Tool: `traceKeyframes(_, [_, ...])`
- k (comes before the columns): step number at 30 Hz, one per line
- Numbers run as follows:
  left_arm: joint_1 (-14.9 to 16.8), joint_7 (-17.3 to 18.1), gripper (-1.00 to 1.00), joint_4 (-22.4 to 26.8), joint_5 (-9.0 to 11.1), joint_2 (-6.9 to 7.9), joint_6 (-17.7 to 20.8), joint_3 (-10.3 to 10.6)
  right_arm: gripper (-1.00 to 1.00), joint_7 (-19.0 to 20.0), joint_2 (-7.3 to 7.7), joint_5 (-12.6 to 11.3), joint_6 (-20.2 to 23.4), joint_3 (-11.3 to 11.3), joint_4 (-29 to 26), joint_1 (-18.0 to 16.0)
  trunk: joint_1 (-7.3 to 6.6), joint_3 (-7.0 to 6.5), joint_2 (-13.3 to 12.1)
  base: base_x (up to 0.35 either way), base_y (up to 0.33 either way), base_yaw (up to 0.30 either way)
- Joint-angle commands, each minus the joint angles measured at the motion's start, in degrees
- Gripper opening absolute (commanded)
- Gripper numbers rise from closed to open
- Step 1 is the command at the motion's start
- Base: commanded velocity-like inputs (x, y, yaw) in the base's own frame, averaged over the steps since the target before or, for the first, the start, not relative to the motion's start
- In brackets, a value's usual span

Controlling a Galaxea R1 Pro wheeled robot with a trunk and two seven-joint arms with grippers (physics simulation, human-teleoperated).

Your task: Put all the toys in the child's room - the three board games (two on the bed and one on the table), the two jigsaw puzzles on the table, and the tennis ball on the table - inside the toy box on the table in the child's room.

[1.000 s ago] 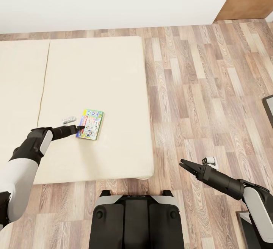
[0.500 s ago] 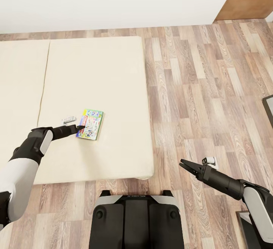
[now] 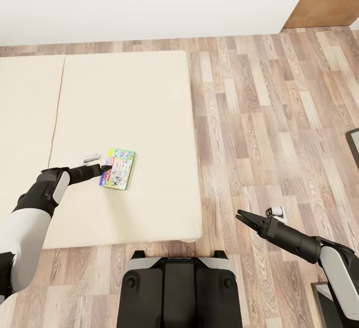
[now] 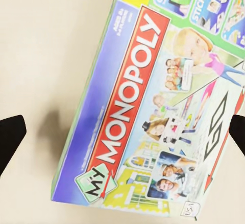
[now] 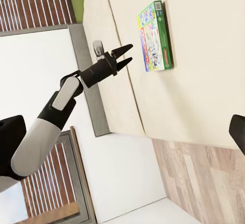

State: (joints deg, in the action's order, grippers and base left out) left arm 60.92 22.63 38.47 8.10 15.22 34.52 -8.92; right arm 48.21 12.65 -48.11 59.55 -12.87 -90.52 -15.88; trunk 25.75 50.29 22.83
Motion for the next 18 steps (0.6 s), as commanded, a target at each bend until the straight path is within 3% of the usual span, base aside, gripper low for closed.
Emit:
traceKeyframes(1, [0.0, 0.0, 1.0, 0.0, 0.4, -0.01, 0.5, -0.1, 1.0, 0.3, 0.0, 0.2, 0.2, -0.1, 0.0, 0.0, 0.04, 0.06, 0.1, 0.02, 0.0, 0.0])
traceKeyframes(18, [0.1, 0.0, 1.0, 0.0, 0.4, -0.01, 0.4, -0.1, 1.0, 0.3, 0.0, 0.2, 0.2, -0.1, 0.0, 0.0, 0.04, 0.06, 0.1, 0.035, 0.0, 0.0])
